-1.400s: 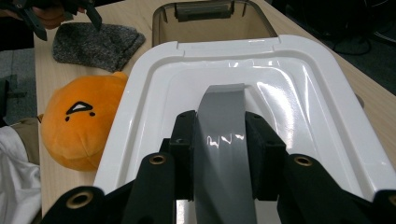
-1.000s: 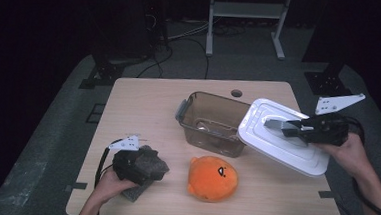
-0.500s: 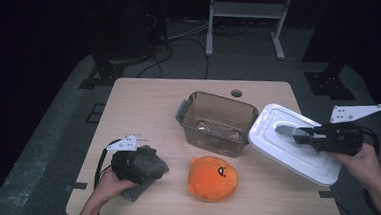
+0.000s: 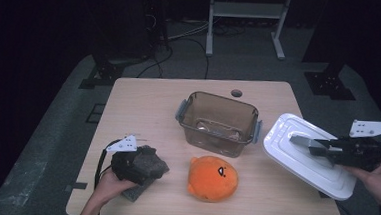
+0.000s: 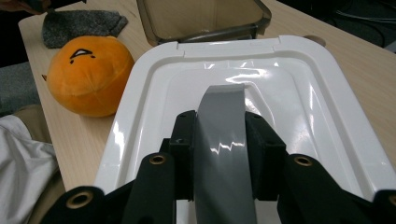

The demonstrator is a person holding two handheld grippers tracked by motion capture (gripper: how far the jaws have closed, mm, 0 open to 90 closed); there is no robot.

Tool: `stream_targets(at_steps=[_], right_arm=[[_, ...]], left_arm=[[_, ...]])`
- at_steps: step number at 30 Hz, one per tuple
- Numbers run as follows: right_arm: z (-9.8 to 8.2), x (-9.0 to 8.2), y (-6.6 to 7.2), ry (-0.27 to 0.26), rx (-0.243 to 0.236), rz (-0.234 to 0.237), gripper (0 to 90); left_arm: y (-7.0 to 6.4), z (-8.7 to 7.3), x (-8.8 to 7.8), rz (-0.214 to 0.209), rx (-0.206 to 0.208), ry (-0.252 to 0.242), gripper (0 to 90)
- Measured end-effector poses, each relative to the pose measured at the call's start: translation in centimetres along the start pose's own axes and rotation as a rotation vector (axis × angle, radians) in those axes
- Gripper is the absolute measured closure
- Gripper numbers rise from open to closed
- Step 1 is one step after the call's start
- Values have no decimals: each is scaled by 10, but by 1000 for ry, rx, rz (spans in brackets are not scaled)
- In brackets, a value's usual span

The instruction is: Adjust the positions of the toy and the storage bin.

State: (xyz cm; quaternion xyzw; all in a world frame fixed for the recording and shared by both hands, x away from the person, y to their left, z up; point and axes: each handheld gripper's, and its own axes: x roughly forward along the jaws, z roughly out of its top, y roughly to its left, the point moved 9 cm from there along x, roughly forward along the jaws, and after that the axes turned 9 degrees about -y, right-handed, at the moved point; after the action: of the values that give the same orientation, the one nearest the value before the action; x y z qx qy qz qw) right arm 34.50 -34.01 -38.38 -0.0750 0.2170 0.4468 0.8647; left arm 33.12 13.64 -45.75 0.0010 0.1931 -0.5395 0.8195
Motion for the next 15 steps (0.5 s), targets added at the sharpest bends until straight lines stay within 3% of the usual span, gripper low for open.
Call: stream_targets(at_steps=[8, 15], right_arm=[[-23, -4, -1, 9, 28, -13, 661], [-48, 16, 0, 53, 55, 7, 661]], left_arm=[[-2, 2, 0, -10, -1, -5, 82], [-1, 2, -2, -16, -6, -14, 75]])
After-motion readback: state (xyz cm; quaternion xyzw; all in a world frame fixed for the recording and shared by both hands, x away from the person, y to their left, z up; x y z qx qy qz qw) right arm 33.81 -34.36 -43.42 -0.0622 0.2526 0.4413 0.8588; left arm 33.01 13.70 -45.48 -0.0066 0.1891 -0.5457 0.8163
